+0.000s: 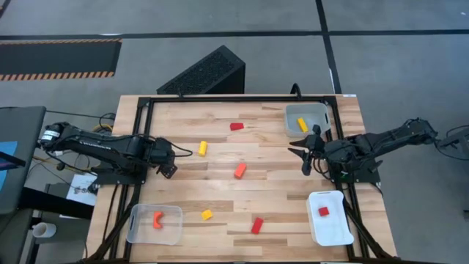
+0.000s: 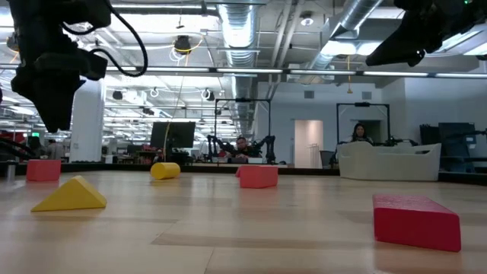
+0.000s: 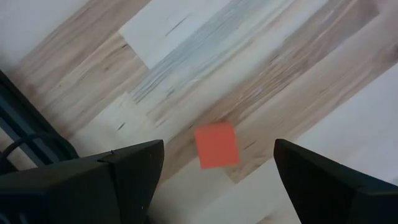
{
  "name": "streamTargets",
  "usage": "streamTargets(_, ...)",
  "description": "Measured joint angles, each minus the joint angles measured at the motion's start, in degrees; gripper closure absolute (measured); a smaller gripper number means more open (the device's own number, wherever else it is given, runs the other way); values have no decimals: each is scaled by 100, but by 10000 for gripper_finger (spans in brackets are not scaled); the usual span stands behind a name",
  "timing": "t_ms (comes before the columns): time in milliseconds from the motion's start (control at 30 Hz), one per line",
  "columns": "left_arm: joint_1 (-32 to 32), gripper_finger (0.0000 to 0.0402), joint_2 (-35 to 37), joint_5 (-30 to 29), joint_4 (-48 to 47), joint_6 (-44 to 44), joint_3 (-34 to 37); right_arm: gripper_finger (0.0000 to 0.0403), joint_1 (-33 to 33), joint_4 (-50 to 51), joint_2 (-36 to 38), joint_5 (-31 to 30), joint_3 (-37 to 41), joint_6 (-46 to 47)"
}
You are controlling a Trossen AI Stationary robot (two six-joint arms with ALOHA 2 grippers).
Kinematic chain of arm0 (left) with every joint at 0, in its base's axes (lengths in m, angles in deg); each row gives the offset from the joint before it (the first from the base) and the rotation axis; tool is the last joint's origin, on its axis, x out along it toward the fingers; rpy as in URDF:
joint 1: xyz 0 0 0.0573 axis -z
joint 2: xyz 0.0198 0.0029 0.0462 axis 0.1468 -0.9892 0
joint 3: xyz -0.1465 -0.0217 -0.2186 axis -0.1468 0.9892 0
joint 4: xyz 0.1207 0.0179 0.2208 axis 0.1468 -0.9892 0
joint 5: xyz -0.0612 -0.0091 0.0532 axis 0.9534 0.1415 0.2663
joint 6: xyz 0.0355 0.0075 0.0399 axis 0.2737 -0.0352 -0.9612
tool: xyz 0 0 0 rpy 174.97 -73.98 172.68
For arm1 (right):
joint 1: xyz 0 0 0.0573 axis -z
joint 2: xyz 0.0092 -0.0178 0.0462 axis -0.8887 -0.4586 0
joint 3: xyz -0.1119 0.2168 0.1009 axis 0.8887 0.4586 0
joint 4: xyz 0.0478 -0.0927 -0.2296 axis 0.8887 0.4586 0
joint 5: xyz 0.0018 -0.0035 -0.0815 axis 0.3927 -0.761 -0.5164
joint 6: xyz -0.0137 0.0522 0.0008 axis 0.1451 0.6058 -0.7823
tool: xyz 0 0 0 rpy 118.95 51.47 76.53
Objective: Sort & place blocks by color
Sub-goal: Put the left orange block into the transparent bin
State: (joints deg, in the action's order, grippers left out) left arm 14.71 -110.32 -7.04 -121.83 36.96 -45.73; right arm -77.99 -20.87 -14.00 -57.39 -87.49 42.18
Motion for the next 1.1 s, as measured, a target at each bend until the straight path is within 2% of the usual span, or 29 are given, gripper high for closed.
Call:
streamTargets(333,-4,106,77,-50,76,59,-2,282,0,4,-1,-4,0,-2)
streamTargets(700,-136,36,37,-108,78,-7,-4,282,0,-18,-39,-9,0,-4)
streamTargets(833,-267,28,-212,-16,121,-81,-7,282,0,-38,-39,-6,0,-6)
streamTargets(1100,-407,28,-1292,552,123,-568,-7,282,0,-42,-37,24,0,-5)
